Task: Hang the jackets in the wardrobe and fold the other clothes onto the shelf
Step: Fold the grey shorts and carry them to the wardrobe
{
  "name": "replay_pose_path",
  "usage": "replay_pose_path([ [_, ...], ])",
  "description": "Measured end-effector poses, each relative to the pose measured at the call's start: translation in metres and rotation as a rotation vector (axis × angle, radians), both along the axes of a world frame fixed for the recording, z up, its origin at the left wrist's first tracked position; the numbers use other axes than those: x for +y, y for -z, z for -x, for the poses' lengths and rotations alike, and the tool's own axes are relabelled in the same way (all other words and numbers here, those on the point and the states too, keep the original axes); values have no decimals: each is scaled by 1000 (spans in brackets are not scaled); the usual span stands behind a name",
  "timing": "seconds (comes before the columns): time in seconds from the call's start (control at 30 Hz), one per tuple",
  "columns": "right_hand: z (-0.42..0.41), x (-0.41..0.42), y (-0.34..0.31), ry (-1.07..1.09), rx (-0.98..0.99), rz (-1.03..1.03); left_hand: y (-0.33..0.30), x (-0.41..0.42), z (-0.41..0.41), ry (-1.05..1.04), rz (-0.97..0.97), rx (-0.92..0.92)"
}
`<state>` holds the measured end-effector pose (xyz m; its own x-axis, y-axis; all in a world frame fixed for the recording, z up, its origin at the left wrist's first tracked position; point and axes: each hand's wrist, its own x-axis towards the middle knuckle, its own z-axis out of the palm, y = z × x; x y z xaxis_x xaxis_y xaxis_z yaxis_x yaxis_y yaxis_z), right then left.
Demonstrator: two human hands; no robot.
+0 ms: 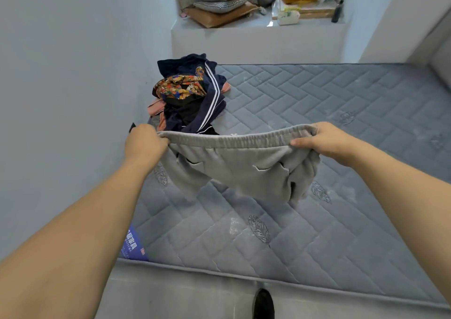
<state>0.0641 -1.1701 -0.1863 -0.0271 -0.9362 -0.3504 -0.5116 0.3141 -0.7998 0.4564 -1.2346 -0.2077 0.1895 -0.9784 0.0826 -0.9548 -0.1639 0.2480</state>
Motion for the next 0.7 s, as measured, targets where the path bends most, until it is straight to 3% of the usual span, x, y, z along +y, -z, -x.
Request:
replay_pose_path([
  [0.13, 9, 17, -4, 52, -189, 103, -15, 2, -4, -20, 30, 19],
  [0.37, 43, -27, 20, 330, -76, 267, -15, -51, 48, 5, 105, 300],
  [0.57, 86, -113, 112, 274, 112, 165, 66, -137, 106, 24, -35, 345],
  [0.7, 103, -183, 221, 316, 258, 76, 173, -214, 159, 66, -19, 295],
])
